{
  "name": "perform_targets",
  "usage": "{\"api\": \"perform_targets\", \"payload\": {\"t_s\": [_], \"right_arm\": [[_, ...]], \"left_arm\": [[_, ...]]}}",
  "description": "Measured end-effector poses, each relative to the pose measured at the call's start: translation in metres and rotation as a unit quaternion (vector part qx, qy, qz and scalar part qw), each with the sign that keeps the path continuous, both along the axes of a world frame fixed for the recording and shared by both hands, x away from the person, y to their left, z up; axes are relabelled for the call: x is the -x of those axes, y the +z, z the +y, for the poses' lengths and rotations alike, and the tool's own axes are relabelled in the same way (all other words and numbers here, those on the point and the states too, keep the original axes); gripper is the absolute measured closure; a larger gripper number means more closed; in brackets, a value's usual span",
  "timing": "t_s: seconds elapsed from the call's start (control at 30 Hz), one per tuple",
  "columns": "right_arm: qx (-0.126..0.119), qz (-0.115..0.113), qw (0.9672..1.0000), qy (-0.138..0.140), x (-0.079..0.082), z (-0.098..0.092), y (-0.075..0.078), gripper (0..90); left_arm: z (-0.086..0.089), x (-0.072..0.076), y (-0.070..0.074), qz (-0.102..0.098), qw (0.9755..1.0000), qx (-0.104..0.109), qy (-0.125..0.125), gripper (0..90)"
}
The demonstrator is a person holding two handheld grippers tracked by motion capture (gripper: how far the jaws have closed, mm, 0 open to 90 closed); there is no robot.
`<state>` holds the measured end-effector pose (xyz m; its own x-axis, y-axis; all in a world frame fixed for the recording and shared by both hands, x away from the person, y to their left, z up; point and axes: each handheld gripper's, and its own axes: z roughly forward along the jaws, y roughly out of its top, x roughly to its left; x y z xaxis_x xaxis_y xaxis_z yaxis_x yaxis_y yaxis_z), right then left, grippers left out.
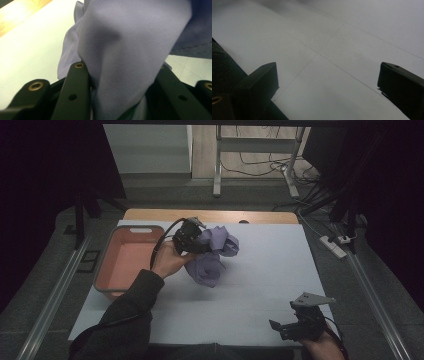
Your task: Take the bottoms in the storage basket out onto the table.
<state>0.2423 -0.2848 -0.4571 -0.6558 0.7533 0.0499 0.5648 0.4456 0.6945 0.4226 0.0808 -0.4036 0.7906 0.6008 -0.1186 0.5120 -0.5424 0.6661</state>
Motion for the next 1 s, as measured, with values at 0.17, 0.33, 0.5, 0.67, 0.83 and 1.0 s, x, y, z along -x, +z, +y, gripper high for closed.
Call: {"api": "perform_targets", "payload": {"t_s": [0.17, 0.33, 0.5, 0.67, 0.83, 1.0], "right_arm": [[0.002, -0.002, 1.0000, 0.002, 0.000, 0.000, 0.000, 3.5], [0.002, -0.003, 1.0000, 0.005, 0.001, 0.000, 0.000, 3.5], [0.002, -0.002, 1.0000, 0.004, 0.001, 0.000, 0.000, 3.5], [0.002, -0.003, 1.0000, 0.006, 0.001, 0.000, 0.000, 3.5], [0.003, -0.004, 0.9999, 0.010, 0.002, 0.001, 0.000, 3.5], [0.005, -0.003, 0.9999, 0.011, 0.002, 0.001, 0.000, 3.5]], "left_arm": [[-0.005, -0.001, -0.008, 0.005, 1.0000, -0.004, -0.003, 67.2], [-0.011, -0.002, -0.018, 0.011, 0.9999, -0.008, -0.003, 66.8], [-0.017, -0.003, -0.029, 0.009, 0.9997, -0.019, -0.008, 66.3], [-0.024, -0.005, -0.044, 0.015, 0.9994, -0.030, -0.006, 66.2], [-0.026, -0.009, -0.055, 0.026, 0.9991, -0.034, -0.002, 66.0], [-0.027, -0.012, -0.066, 0.034, 0.9988, -0.035, -0.005, 65.1]]}}
